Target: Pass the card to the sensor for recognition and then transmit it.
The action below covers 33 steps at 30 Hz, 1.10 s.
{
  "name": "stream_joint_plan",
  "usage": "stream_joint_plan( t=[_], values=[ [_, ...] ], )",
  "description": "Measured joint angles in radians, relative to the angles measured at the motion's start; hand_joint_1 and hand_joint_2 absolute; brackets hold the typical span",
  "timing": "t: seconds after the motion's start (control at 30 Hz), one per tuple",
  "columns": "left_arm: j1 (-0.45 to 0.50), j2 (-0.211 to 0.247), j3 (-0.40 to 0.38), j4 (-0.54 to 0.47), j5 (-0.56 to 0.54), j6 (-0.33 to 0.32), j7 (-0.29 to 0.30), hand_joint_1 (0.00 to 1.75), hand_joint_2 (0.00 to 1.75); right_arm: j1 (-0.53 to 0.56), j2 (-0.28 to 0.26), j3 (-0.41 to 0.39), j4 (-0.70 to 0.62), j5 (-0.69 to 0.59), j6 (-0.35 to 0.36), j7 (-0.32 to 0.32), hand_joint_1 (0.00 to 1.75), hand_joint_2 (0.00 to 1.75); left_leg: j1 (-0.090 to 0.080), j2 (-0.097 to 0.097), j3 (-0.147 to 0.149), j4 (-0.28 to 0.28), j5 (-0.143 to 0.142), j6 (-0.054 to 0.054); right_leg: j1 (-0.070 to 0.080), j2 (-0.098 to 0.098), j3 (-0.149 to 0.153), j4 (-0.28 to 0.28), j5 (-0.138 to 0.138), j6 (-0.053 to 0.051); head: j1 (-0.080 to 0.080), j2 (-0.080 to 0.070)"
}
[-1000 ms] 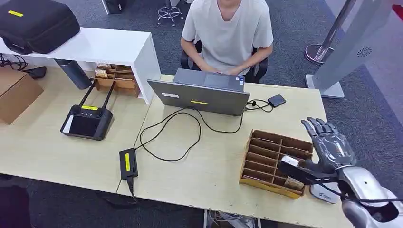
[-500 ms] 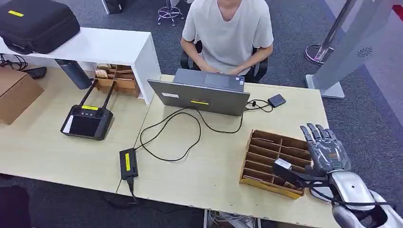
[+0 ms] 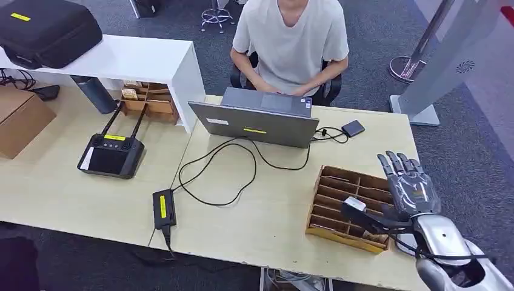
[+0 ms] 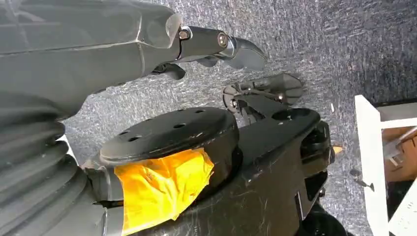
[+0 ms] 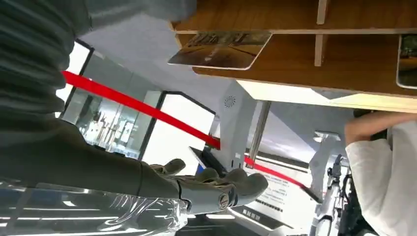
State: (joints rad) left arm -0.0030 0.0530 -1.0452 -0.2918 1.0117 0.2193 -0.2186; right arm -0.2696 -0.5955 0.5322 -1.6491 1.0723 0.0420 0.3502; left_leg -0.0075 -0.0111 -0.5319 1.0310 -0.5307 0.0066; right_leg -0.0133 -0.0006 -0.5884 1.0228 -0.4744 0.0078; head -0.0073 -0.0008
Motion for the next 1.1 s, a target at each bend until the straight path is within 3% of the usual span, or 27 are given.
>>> stream_joint_plan(
  t=[0.63, 0.67, 0.7, 0.73, 0.77, 1.1],
  values=[
    [0.001, 0.000, 0.000, 0.003, 0.000, -0.007, -0.003, 0.00, 1.75, 0.003, 0.005, -0.024, 0.001, -0.075, 0.012, -0.025, 1.75, 1.75, 0.000, 0.000, 0.000, 0.000, 0.000, 0.000, 0.000, 0.001, 0.000, 0.000, 0.000, 0.000, 0.000, 0.000],
    [0.001, 0.000, 0.000, 0.003, 0.000, -0.007, -0.003, 0.00, 1.75, 0.001, 0.005, -0.024, 0.001, -0.076, 0.014, -0.022, 1.61, 1.75, 0.000, 0.000, 0.001, 0.000, 0.000, 0.000, 0.000, 0.001, 0.000, 0.000, 0.000, 0.000, 0.000, 0.000],
    [0.001, 0.001, 0.000, 0.003, 0.000, -0.007, -0.003, 0.00, 1.75, 0.002, 0.005, -0.024, 0.001, -0.079, 0.011, -0.021, 0.59, 1.75, 0.000, 0.000, 0.001, 0.000, 0.000, 0.000, 0.000, 0.001, 0.000, 0.000, 0.000, 0.000, 0.000, 0.000],
    [0.002, 0.001, 0.000, 0.003, -0.001, -0.007, -0.003, 0.00, 1.75, 0.005, 0.003, -0.024, 0.001, -0.087, 0.007, -0.021, 0.10, 1.75, 0.000, 0.000, 0.001, 0.000, 0.000, 0.000, 0.000, 0.001, 0.000, 0.000, 0.000, 0.000, 0.000, 0.000],
    [0.003, 0.001, 0.000, 0.003, 0.000, -0.008, -0.003, 0.00, 1.75, 0.009, -0.001, -0.024, 0.001, -0.089, 0.000, -0.024, 0.00, 1.75, 0.000, 0.000, 0.001, 0.000, 0.000, 0.000, 0.000, 0.000, 0.000, 0.000, 0.000, 0.000, 0.000, 0.000],
    [0.005, 0.002, 0.001, 0.004, 0.001, -0.014, -0.004, 0.00, 1.75, 0.001, -0.007, -0.025, 0.001, -0.090, -0.014, -0.039, 0.00, 1.75, 0.000, 0.001, 0.002, 0.000, 0.000, 0.000, 0.000, 0.001, 0.001, 0.000, 0.000, 0.000, 0.000, 0.000]
  ],
)
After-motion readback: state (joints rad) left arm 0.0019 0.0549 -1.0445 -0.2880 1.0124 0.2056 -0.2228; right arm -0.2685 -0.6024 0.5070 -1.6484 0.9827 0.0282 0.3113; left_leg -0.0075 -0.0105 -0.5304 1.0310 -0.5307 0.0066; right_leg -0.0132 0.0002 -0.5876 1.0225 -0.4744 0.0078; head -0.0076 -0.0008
